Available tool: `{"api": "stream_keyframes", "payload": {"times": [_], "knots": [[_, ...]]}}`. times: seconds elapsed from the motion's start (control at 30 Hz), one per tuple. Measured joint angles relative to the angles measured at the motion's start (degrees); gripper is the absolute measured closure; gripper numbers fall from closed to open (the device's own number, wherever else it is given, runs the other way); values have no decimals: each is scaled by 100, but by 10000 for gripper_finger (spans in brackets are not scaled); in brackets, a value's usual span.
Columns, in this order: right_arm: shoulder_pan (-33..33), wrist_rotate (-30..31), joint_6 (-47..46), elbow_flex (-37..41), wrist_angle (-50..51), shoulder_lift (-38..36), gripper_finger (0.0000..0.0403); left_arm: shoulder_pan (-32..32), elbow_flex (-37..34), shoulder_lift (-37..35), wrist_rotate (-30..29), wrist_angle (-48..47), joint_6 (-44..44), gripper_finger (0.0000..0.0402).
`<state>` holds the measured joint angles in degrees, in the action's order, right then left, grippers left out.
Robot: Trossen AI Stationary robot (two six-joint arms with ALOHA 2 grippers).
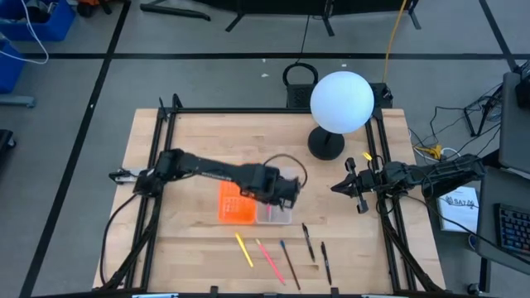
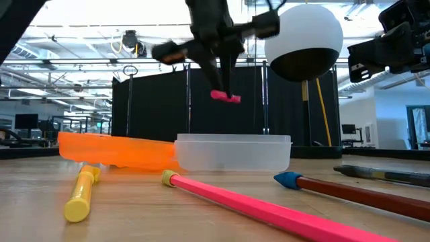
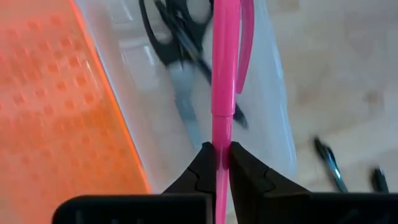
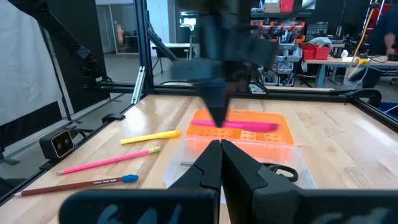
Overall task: Pick & place school supplies into a supply box
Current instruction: Put the pink pen into the orange supply box
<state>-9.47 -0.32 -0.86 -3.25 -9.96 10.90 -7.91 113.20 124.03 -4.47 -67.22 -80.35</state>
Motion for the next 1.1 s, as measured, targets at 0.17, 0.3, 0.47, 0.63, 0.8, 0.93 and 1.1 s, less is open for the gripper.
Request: {"api": "stream_keyframes", "payload": {"times": [0.17,0.3,0.47,0.63,0.8,0.93,1.1], "knots": [[0,0,0,0,35,0,403,242,-378,-2,265,70,119,378],[0,0,4,0,125,0,403,252,-830,-2,478,179,-58,378],[0,0,2,0,133,0,403,270,-1197,-2,599,778,-126,378],[0,0,3,0,125,0,403,350,-1337,-2,597,1067,-146,378],[0,0,2,0,122,0,403,377,-1464,-4,601,1089,-294,378],[0,0,2,0,122,0,403,377,-1629,-4,642,1229,-404,378],[0,0,2,0,122,0,403,338,-1711,-11,775,1562,-413,345]]}}
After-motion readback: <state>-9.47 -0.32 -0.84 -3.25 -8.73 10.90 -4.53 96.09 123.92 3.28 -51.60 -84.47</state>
